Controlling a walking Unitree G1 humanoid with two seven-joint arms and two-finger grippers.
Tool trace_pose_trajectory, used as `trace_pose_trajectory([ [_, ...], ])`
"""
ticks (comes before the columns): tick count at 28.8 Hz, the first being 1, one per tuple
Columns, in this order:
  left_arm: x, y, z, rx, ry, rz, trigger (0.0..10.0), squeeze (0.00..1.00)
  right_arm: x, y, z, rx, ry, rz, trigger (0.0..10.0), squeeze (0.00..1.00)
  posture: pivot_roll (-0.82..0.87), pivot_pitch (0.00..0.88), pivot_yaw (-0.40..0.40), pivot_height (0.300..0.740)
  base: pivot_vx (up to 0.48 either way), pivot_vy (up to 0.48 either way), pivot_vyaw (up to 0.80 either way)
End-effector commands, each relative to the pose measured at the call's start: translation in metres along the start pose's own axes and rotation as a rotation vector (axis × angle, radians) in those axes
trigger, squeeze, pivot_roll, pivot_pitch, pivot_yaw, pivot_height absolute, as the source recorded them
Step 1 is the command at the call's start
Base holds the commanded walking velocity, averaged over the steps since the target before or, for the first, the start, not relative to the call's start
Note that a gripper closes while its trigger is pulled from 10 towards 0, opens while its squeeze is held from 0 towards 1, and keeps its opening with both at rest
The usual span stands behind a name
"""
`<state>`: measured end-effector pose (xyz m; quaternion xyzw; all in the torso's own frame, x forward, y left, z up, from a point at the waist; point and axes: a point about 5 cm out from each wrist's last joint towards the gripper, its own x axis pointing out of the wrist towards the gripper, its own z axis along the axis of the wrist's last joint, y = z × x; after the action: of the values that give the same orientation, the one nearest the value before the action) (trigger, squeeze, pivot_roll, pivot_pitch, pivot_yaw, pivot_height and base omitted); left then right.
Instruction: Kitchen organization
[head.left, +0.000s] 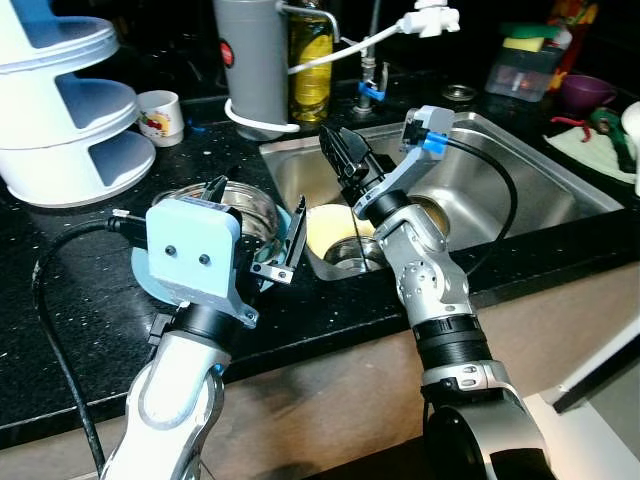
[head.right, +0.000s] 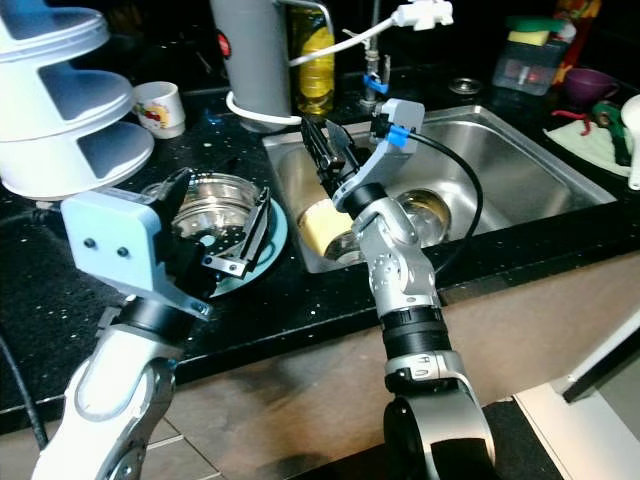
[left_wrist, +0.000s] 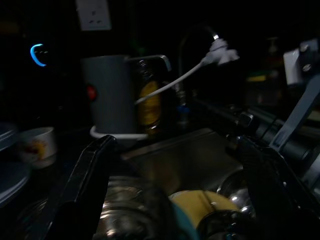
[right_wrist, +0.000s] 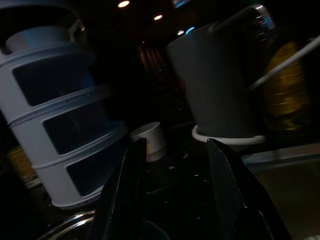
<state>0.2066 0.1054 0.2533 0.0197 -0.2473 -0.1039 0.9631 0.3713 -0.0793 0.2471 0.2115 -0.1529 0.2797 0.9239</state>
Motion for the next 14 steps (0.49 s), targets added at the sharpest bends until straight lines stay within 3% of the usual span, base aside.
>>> trace_pose_trajectory([
  [1,-0.005,0.009,-0.014,0.051,0.084,0.061,10.0,0.00,0.000,0.003,0.000,-0.024,0.012,0.016,10.0,0.00,0.12,0.000,-0.051,0.740,0.000,0.000,0.78],
  [3,-0.017,0.028,-0.031,0.120,0.186,0.178,10.0,0.00,0.001,0.004,-0.001,-0.056,0.032,0.026,10.0,0.00,0.12,0.000,-0.055,0.740,0.000,0.000,0.78],
  [6,-0.025,0.040,-0.039,0.136,0.232,0.243,10.0,0.00,0.001,0.005,-0.002,-0.078,0.046,0.036,10.0,0.00,0.13,0.000,-0.055,0.740,0.000,0.000,0.78],
  [14,-0.030,0.051,-0.049,0.143,0.284,0.284,10.0,0.00,0.003,0.007,-0.003,-0.088,0.054,0.045,10.0,0.00,0.13,0.000,-0.057,0.740,0.000,0.000,0.78],
])
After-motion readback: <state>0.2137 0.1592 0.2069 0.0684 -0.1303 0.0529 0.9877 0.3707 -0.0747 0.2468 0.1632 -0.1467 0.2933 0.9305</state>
